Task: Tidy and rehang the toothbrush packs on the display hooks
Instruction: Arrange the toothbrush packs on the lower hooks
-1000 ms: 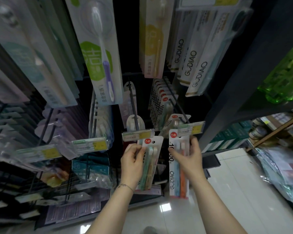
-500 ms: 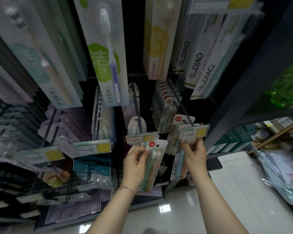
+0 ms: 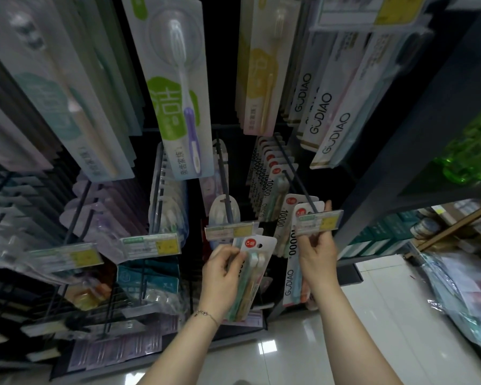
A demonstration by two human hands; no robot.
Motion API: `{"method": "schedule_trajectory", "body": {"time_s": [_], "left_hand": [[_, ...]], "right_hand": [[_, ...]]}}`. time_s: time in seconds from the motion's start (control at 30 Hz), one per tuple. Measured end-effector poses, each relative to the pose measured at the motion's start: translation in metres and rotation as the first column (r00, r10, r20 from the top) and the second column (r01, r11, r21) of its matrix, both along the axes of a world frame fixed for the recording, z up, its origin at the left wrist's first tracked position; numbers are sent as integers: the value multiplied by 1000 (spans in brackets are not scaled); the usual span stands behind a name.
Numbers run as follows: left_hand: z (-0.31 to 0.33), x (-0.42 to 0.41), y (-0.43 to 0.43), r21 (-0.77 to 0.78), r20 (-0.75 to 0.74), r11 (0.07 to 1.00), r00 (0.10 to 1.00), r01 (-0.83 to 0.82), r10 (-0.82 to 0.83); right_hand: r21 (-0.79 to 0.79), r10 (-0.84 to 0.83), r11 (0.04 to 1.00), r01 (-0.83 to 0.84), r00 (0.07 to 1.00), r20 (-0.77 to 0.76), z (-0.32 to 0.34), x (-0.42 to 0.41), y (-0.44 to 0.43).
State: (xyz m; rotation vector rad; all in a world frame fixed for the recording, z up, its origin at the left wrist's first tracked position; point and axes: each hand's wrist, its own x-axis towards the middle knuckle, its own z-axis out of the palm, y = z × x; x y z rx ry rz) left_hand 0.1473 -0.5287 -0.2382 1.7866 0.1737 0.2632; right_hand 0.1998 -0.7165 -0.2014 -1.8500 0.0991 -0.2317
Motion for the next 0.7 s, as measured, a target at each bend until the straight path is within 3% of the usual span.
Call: {"method": "schedule_trajectory", "body": {"time_s": [0.2, 0.7], "left_hand": [[-1, -4, 4, 50, 9, 999, 1000, 0, -1], [1, -8, 19, 60, 24, 998, 1000, 13, -14]], "right_hand": [[-50, 4, 999, -2, 999, 34, 7, 0, 6], [73, -54, 995, 67, 985, -166, 6, 47, 42]]}}
